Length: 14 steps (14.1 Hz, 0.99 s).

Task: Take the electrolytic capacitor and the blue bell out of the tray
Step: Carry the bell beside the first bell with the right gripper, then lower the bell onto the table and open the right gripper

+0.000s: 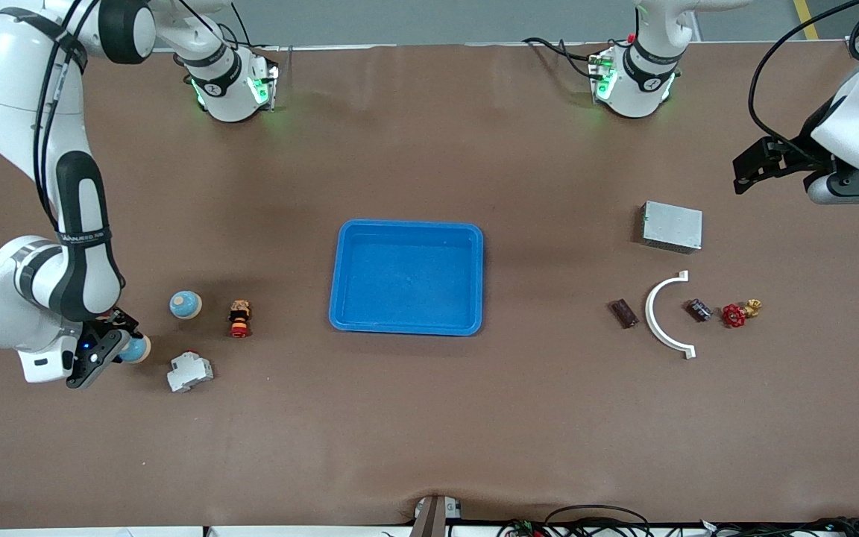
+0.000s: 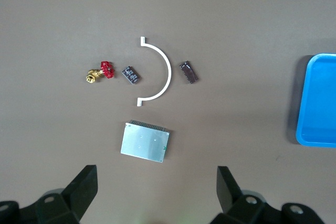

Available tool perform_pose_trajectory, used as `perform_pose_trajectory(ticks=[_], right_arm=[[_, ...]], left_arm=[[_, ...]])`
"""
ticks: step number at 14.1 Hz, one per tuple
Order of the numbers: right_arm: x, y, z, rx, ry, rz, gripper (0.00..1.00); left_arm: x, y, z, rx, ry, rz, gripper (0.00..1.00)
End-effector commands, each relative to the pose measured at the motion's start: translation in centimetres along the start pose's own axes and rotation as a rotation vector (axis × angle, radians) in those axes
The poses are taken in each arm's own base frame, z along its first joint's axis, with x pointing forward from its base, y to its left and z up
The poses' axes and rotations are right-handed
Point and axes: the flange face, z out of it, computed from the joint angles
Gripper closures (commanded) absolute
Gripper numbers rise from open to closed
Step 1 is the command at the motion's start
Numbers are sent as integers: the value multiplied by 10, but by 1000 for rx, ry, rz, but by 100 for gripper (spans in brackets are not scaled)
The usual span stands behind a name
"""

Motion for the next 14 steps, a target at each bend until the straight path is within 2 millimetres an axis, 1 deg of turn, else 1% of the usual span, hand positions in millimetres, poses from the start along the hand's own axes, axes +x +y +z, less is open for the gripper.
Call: perform_pose_trajectory(ticks=[1,2,3,4,6,8,12,14], right_arm=[[4,7,5,3,16,-45,100],[6,10,5,-4,15,-70,100],[2,14,5,-8,15,-82,100],[2,15,4,-11,15,-94,100],[2,19,8,-16,11,-132,100],[-5,25,10,-19,9,-158,100],[-13,34,13,-26,7,-201,100],[-14,35,15,-24,7,-201,100]], left_arm=[[0,0,-3,21,4,8,0],[0,0,-3,21,4,8,0],[0,0,-3,21,4,7,0],[0,0,-3,21,4,7,0],[0,-1,-2,20,4,5,0],[0,-1,-2,20,5,5,0],[0,-1,-2,20,4,5,0],[0,0,-2,20,5,5,0]])
